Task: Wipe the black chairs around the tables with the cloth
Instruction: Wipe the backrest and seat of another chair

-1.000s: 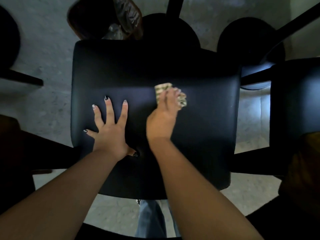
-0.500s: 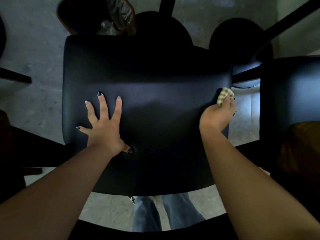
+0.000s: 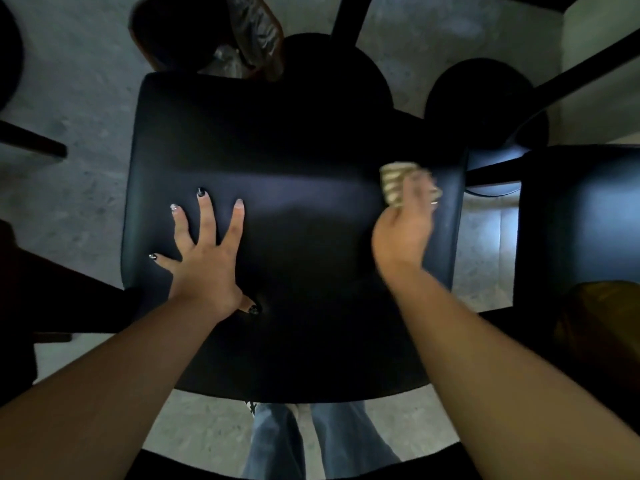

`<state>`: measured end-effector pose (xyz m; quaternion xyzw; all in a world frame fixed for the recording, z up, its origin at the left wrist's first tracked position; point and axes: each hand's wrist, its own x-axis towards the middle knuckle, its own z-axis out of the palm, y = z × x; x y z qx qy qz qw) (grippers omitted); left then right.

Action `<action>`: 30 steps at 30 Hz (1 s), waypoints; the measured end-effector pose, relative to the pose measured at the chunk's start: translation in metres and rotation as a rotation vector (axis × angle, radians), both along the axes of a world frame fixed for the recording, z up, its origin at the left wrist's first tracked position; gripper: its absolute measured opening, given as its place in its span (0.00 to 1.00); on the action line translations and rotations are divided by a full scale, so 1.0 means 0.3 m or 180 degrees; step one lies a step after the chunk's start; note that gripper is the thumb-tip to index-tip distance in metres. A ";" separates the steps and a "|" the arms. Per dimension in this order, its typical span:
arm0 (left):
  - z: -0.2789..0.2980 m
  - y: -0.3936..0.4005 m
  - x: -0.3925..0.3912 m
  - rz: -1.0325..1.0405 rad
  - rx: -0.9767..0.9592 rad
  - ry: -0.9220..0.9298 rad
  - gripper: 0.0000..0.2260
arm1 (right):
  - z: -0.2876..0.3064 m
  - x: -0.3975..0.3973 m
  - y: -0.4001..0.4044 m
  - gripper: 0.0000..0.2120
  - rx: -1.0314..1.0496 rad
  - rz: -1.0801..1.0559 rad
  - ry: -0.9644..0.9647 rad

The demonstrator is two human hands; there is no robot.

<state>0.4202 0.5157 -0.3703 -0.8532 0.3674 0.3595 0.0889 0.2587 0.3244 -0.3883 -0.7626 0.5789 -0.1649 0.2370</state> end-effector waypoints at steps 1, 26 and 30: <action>0.002 0.000 -0.001 -0.0005 0.0012 0.0004 0.69 | 0.009 -0.010 -0.087 0.27 -0.0028 -0.0462 0.0021; -0.012 0.008 -0.003 0.0019 -0.0142 -0.0022 0.69 | -0.063 0.353 0.058 0.30 -0.0380 0.2148 0.1435; -0.013 0.039 -0.001 0.0031 -0.0247 -0.0279 0.69 | -0.057 0.190 0.245 0.31 0.0070 0.3355 0.0871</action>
